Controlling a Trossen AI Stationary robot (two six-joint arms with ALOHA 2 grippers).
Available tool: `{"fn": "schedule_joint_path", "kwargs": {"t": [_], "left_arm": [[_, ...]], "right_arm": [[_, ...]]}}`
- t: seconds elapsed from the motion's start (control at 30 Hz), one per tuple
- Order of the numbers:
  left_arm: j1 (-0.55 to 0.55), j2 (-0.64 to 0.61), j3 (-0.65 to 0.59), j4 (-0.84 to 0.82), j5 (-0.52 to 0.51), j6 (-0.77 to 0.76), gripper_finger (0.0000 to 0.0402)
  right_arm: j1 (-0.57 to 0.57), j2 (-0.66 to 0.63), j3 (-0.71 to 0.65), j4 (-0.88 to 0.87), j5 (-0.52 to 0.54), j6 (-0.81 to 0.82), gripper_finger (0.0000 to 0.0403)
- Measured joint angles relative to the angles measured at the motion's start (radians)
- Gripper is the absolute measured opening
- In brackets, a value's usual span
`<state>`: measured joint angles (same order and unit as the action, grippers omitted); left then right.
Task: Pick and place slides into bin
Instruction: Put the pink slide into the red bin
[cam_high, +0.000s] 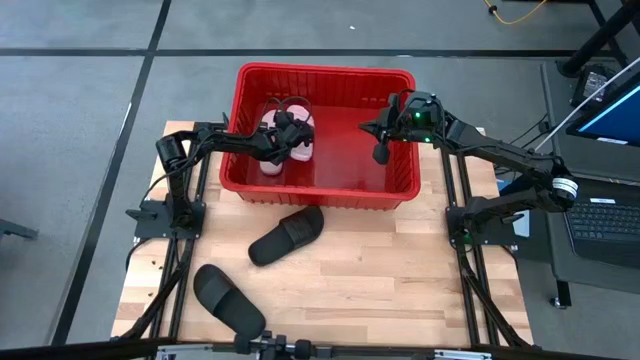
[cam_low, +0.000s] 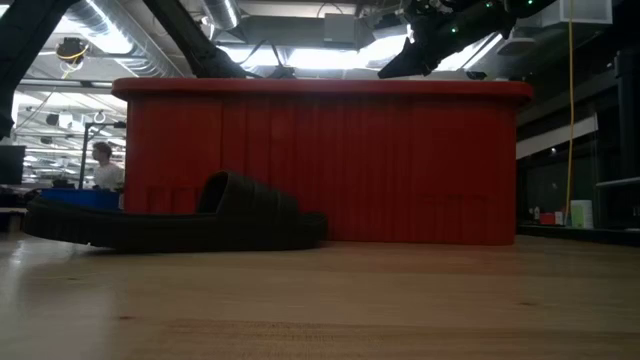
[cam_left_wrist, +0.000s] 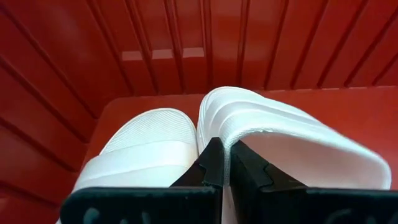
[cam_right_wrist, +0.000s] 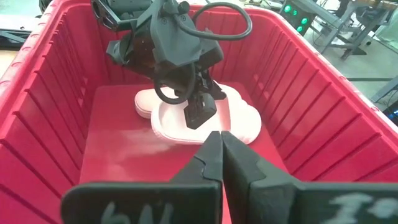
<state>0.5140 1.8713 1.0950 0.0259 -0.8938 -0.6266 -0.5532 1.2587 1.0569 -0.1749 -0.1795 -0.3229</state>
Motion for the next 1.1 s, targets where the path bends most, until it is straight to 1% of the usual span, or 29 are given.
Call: {"fn": "schedule_joint_path", "kwargs": {"t": [0.13,0.3,0.4,0.67,0.8,0.97,1.1], "left_arm": [[0.0,0.0,0.0,0.0,0.023,0.001,0.0016],[-0.001,0.0,0.0,0.001,0.022,-0.011,0.0047],[-0.001,0.0,0.0,0.001,0.019,-0.015,0.0056],[-0.001,0.0,0.0,0.001,0.032,-0.028,0.0071],[0.0,0.0,0.0,0.001,0.07,-0.043,0.0074],[0.001,0.0,0.0,0.001,0.148,-0.078,0.0074],[0.0,0.0,0.0,0.0,0.146,-0.093,0.0074]], "right_arm": [[0.0,0.0,0.0,0.0,0.0,0.0,0.0004],[0.0,0.0,0.0,0.0,-0.001,0.0,0.0004],[0.0,0.0,0.0,0.0,-0.001,0.0,0.0004],[0.0,0.0,0.0,-0.001,-0.001,0.0,0.0004],[0.0,0.0,0.0,-0.001,-0.001,0.0,0.0004],[0.0,0.0,0.0,-0.001,-0.001,0.0,0.0004],[0.0,0.0,0.0,-0.002,-0.002,0.0,0.0004]]}}
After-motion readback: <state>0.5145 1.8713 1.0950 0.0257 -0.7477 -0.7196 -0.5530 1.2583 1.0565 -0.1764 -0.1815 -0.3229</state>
